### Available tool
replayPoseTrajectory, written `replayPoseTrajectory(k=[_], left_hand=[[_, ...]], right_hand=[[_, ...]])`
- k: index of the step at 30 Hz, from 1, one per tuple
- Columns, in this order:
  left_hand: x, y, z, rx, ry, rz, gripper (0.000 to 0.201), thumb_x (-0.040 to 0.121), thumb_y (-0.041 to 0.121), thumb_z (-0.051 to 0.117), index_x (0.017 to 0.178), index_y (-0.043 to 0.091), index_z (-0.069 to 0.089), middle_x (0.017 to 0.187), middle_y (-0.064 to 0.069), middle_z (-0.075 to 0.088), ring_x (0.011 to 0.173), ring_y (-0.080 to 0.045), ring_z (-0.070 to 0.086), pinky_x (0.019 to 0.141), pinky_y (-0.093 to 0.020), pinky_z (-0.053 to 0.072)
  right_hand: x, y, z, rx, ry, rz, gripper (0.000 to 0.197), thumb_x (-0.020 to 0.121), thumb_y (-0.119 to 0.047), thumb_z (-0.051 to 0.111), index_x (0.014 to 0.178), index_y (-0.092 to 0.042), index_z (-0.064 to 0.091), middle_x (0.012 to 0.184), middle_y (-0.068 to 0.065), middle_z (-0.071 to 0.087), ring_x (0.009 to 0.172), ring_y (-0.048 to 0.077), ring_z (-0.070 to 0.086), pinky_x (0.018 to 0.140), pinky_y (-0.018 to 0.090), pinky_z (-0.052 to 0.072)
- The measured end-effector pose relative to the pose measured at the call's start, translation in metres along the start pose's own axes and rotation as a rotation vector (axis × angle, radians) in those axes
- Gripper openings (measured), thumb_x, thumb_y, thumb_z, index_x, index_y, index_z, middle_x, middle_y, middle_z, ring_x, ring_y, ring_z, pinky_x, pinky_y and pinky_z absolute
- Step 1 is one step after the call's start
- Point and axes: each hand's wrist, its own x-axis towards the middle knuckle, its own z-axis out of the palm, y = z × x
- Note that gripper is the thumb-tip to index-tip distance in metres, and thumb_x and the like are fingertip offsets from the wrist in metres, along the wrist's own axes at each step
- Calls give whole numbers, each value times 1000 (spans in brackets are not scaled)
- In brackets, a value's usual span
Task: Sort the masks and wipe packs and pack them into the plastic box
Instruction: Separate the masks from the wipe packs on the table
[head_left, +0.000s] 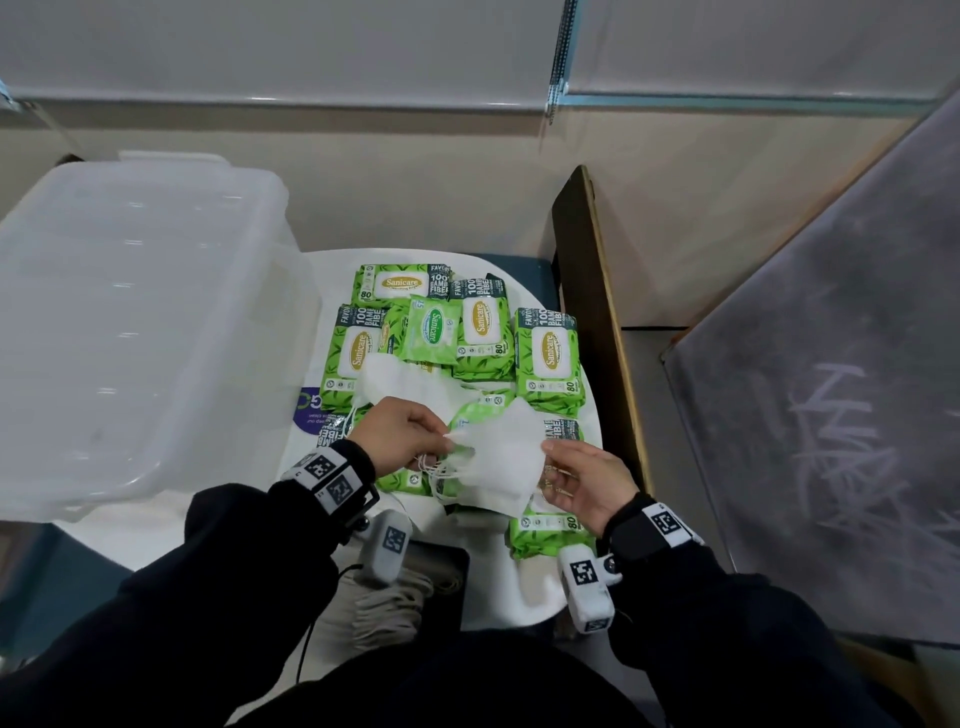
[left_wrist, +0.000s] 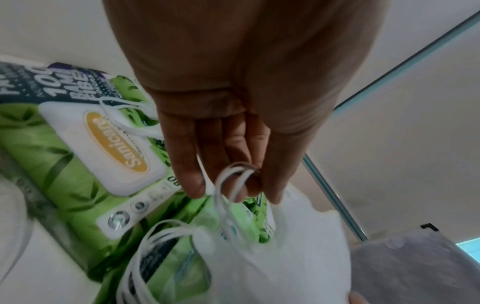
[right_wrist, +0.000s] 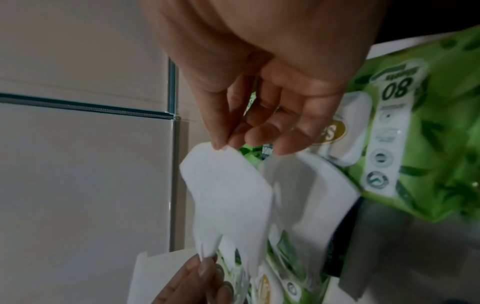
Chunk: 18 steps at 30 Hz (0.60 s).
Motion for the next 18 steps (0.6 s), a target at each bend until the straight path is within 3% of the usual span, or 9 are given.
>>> replayPoseTrajectory(k=[9,13,18], left_hand=[[-3,-9,24,-20,7,-121,17,82,6,83,90,-6,74,61,-12,67,53,-19,59,48,-25,49],[-7,5,27,-64,3,-87,18,83,3,81,93,-8,71,64,-13,66,59,-23,60,49,-26,50],[-14,43,33,-26,-51,37,15,81,5,84,88,-2,72,68,-13,70,59,-21,65,48,-22,47]], right_hand=[[14,20,-7,-135,32,-16,8,89,-9,77,97,-8,75,82,8,72,59,16,60,56,29,54],[16,17,-9,-133,16,-43,9,90,-8,75,98,-9,75,85,9,72,63,18,60,56,30,53],[15,5,3,-61,-21,-145,28,91,-6,74,118,-8,69,94,12,71,79,22,62,65,35,52]])
